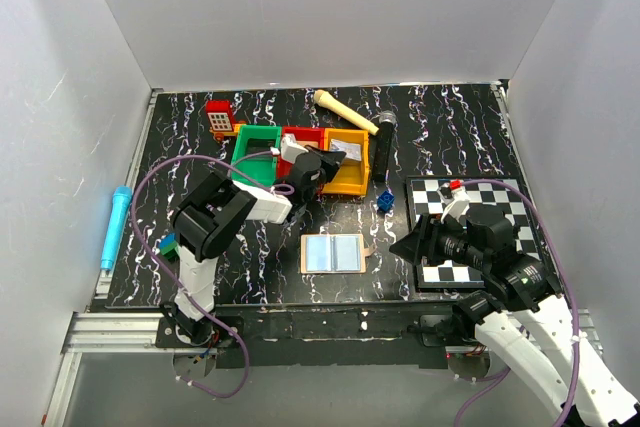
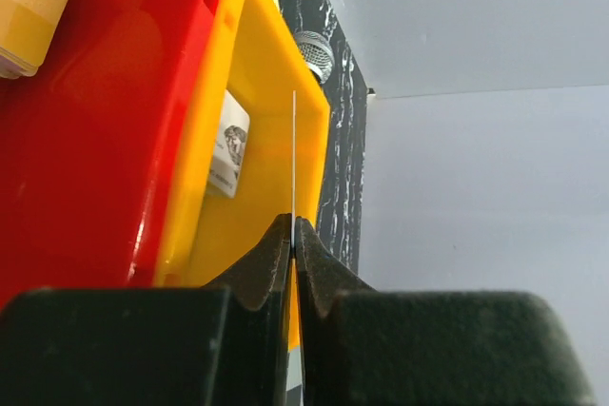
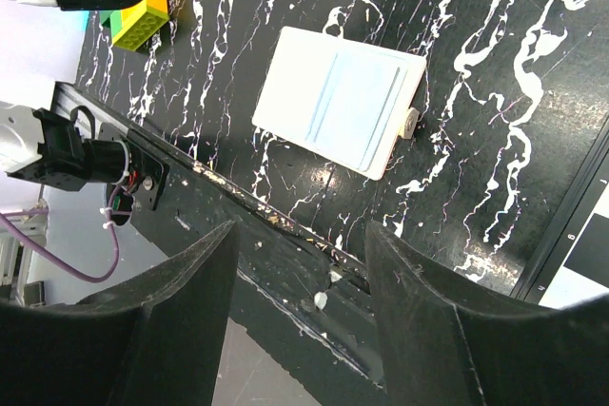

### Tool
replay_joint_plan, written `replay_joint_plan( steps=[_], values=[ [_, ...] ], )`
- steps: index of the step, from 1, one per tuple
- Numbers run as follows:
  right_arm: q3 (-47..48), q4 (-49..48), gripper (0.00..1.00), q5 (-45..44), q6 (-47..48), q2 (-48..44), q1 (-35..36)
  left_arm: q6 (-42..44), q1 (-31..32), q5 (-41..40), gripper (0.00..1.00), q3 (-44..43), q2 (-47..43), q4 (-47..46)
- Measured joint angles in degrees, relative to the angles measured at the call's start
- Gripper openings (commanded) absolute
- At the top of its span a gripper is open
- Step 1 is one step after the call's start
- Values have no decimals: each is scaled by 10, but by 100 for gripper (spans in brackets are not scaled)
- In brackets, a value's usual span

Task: Take the credit cards out of the card holder
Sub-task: Place the credit card in the storage box.

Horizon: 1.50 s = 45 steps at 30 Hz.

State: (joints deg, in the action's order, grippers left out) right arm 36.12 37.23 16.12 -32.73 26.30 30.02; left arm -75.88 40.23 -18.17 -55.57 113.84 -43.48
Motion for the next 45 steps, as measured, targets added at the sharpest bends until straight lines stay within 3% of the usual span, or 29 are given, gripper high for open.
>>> replay_joint_plan(
  steps=[21,32,37,45],
  values=[
    [0,0,63,-15,2,0,24,-50,-1,-18,0,-78,65,38],
    [0,0,63,-19,4,0,28,-72,0,-27,0,-79,66,54],
    [0,0,63,-20,4,0,28,-74,0,-31,4,-80,64,63],
    [-3,0,63,-21,4,0,28,-78,1,-35,21,-86,63,70]
  ],
)
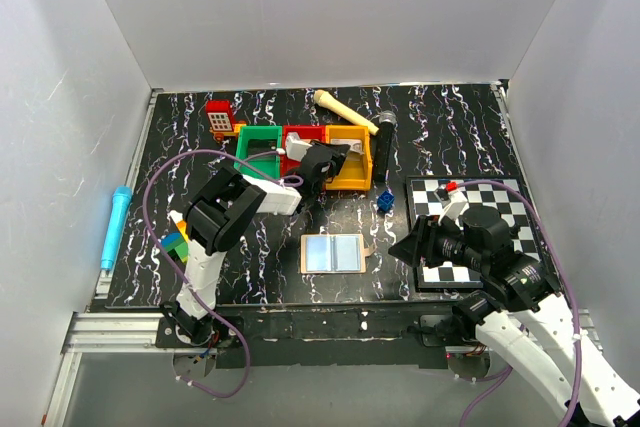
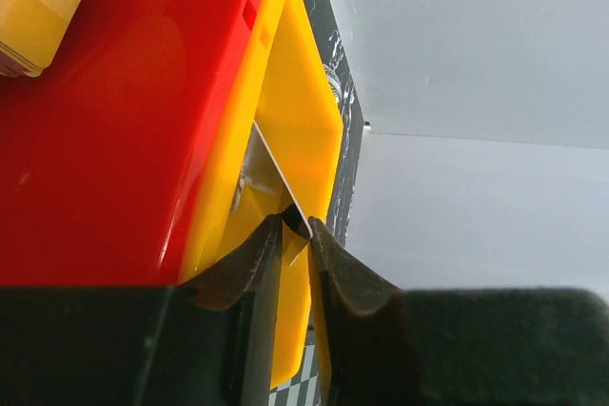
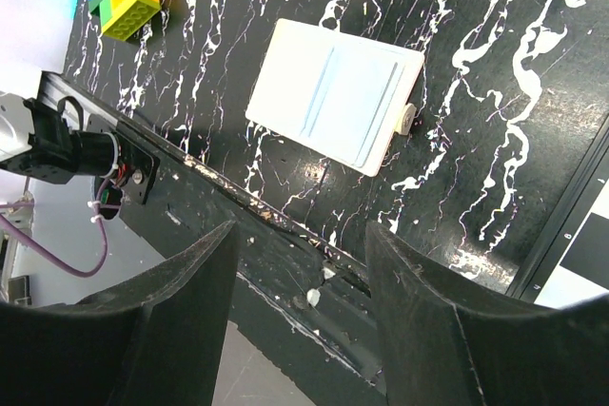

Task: Take the credit cards out of the card holder
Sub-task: Place the credit card in the storage box.

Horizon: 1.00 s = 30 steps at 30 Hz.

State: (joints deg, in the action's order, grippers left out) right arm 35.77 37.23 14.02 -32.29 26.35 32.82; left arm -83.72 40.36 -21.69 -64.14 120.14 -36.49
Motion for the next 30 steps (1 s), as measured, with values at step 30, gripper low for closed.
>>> replay_joint_plan(
  steps=[30],
  values=[
    [-11,0,63,-2,0,0,1,-4,0,15,15,-23,-8,70]
  ],
)
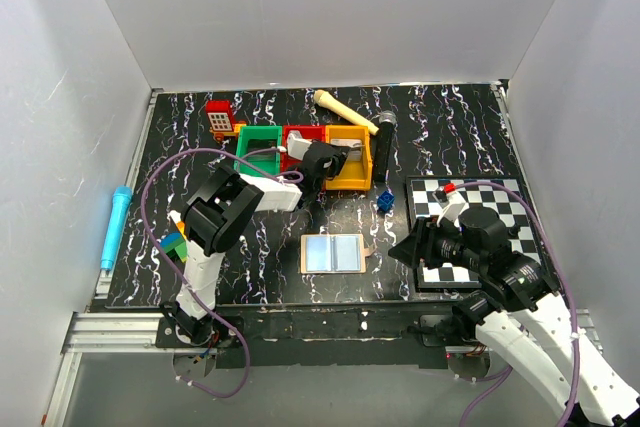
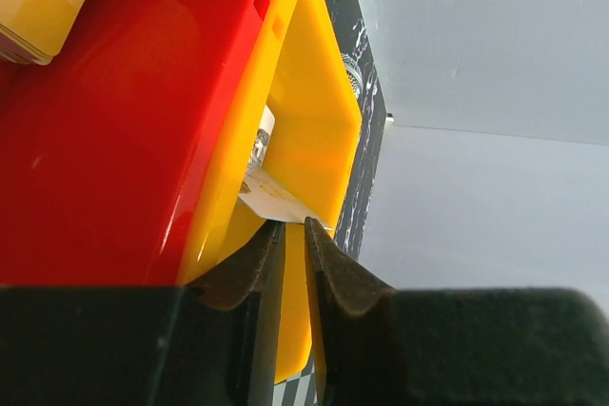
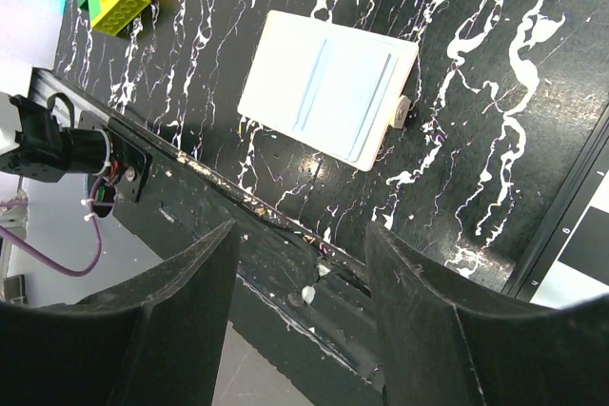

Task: Take the credit cards out of the card holder
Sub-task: Place the credit card in the storage box.

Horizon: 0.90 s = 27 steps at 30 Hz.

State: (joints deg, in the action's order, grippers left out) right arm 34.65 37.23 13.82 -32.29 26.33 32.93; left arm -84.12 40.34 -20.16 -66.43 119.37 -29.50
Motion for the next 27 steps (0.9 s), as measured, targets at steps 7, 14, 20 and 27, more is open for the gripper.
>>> replay_joint_plan(
  steps=[7,14,20,27],
  values=[
    [-6,-1,63,0,0,-2,0,-3,0,1,16,-1,-1,8],
    [-9,0,63,0,0,-5,0,-2,0,11,24,-13,-2,30],
    [-16,0,63,0,0,-5,0,-1,0,16,19,-19,-2,45],
    [-17,-1,63,0,0,-10,0,4,0,17,13,-37,-2,91]
  ],
)
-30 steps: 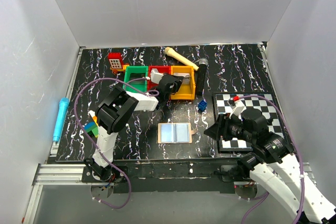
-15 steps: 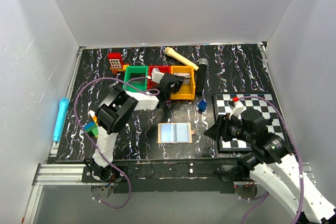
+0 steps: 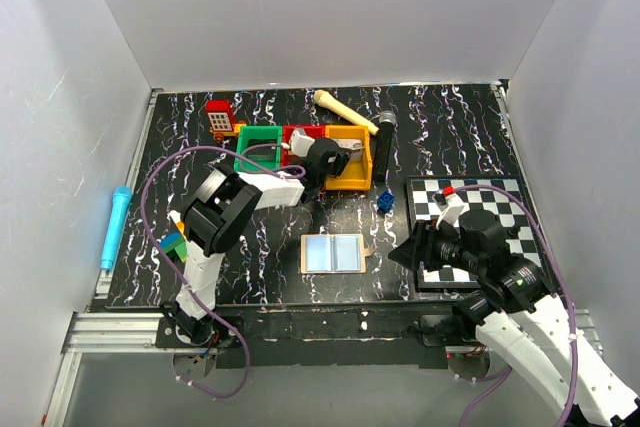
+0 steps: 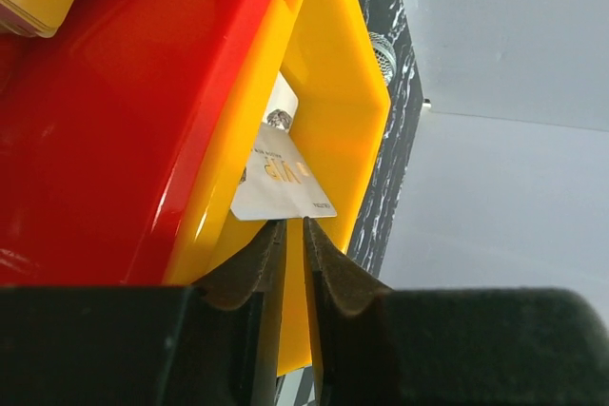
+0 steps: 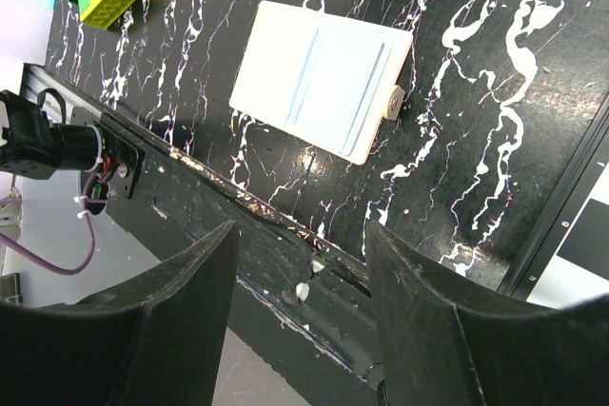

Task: Take the credit cards out of the card holder
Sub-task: Place the credit card in the storage box.

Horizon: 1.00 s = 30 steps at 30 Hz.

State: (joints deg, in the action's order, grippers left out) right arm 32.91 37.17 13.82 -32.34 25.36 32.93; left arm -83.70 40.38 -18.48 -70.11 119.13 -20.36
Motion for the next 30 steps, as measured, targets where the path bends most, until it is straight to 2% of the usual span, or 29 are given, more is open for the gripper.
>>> replay_joint_plan(
  steps=[6,12,20,30],
  values=[
    [0,0,63,0,0,-3,0,4,2,-1,11,-18,0,43],
    [-1,0,63,0,0,-3,0,29,9,-18,18,-52,4,108],
    [-1,0,63,0,0,-3,0,63,15,-37,23,-73,5,161],
    [-1,0,64,-2,1,-3,0,125,29,-65,42,-68,2,191]
  ],
)
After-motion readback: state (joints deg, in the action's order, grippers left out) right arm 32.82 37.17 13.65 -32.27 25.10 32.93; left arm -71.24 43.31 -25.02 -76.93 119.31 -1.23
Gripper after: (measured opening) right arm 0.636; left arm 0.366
